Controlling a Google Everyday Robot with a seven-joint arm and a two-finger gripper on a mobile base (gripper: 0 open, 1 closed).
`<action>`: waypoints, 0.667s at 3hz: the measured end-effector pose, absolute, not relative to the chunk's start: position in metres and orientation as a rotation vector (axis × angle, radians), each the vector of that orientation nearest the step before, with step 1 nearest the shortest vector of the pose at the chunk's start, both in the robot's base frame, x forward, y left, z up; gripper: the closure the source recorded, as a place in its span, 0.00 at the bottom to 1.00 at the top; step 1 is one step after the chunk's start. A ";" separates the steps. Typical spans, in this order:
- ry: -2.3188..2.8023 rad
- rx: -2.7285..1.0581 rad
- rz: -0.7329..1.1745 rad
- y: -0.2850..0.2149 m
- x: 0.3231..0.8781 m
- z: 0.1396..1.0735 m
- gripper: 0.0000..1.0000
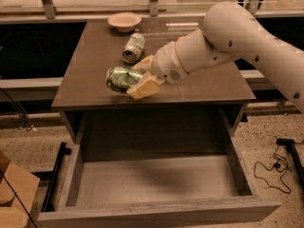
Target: Place green can into top drawer
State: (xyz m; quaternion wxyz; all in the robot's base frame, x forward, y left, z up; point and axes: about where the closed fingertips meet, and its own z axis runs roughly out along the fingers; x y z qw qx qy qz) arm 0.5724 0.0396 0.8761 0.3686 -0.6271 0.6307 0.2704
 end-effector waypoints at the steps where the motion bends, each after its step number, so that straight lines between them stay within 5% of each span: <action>1: 1.622 -1.693 0.699 -0.003 0.503 0.868 1.00; 2: 1.660 -1.775 0.755 -0.026 0.452 0.844 1.00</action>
Offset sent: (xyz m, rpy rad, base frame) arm -0.1818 -0.0990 -0.0587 -0.1637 0.1723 0.1691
